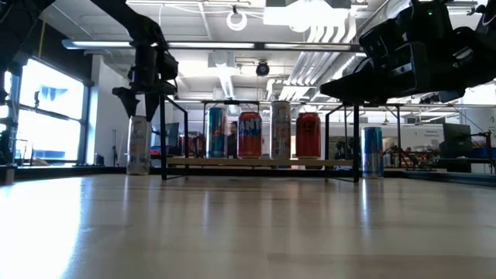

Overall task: Place canned beverage on shelf
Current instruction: Move the white-yellow soda can to the center of the table

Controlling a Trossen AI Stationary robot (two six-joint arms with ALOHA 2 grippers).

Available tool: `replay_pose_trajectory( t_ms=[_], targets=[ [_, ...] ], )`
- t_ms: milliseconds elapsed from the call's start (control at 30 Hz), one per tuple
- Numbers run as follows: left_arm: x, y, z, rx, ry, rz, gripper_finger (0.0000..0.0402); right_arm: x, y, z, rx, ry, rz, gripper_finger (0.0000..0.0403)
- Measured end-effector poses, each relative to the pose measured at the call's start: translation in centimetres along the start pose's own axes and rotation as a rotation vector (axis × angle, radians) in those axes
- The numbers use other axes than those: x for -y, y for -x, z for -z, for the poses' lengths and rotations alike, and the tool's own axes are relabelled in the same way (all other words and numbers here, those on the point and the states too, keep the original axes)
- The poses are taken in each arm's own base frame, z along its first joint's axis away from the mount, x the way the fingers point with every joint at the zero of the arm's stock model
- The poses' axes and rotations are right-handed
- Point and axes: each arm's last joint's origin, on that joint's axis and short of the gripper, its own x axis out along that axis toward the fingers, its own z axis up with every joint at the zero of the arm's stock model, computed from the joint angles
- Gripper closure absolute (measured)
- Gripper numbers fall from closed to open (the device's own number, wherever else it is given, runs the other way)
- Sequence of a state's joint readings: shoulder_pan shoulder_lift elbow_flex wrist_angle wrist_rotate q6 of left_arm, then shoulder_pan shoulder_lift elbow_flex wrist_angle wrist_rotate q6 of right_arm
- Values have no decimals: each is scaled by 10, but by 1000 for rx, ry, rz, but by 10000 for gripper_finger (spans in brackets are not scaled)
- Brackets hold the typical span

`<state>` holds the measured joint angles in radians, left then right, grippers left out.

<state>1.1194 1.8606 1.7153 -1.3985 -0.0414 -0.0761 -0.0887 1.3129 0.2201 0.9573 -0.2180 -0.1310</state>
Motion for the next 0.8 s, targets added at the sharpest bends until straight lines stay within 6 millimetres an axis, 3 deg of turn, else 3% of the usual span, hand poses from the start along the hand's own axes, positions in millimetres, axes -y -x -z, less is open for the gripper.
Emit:
replay_pose_trajectory(
  t_ms=[267, 500, 800],
  targets=[
    [6, 0, 2, -18, -28, 0, 168, 0, 0, 1, -5, -2, 0, 403],
    [10, 4, 10, -63, -61, 2, 168, 0, 0, 1, -5, -2, 0, 403],
    [18, 49, 51, -24, -73, -7, 168, 0, 0, 0, -6, -24, 8, 403]
  ],
)
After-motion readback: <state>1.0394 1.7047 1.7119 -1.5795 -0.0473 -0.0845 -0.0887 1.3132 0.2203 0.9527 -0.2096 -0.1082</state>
